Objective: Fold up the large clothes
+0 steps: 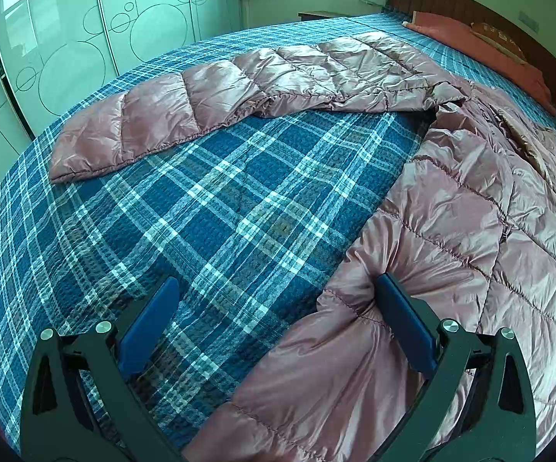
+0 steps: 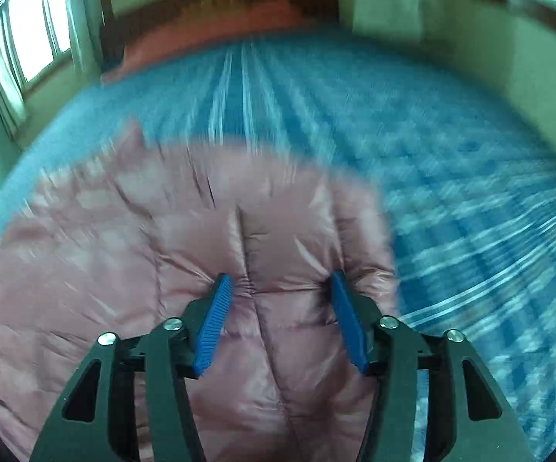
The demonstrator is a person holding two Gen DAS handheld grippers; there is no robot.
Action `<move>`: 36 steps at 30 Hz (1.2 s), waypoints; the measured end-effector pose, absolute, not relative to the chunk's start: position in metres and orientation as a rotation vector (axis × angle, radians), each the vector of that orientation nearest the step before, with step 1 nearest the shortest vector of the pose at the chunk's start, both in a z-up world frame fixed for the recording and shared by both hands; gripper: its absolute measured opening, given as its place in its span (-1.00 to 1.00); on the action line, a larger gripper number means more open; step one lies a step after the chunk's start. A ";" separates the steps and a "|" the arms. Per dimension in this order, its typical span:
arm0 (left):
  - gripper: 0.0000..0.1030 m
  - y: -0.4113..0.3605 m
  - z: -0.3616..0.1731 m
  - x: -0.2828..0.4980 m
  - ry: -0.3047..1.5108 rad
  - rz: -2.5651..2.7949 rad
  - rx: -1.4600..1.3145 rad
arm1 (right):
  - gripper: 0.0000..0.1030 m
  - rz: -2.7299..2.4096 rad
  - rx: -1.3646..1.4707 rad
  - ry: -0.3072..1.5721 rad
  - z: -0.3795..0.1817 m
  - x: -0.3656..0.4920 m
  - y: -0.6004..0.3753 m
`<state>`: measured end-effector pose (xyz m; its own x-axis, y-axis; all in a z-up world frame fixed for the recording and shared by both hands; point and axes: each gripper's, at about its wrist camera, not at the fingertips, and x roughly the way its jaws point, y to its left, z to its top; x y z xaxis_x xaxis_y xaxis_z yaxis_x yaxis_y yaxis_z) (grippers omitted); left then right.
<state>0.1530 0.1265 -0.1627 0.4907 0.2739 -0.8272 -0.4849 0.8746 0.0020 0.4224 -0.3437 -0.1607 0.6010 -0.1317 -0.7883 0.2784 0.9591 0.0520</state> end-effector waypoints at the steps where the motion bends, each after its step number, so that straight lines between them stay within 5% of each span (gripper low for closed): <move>1: 0.96 0.125 -0.162 0.152 0.952 0.466 -0.245 | 0.08 -0.249 0.169 0.899 -0.156 0.420 -0.341; 18: 0.96 0.143 -0.156 0.150 0.960 0.386 -0.320 | 0.31 -0.190 0.112 0.840 -0.168 0.376 -0.286; 23: 0.68 0.185 -0.138 0.131 0.846 0.338 -0.440 | 0.37 -0.174 0.125 0.834 -0.164 0.377 -0.293; 36: 0.67 0.334 -0.162 0.150 0.557 0.547 -0.805 | 0.40 -0.179 0.113 0.829 -0.163 0.376 -0.289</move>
<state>0.1498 0.3337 -0.1624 0.7255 0.2379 -0.6458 -0.6414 0.5741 -0.5090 0.3759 -0.2887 -0.1625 0.6618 -0.1139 -0.7410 0.2020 0.9789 0.0300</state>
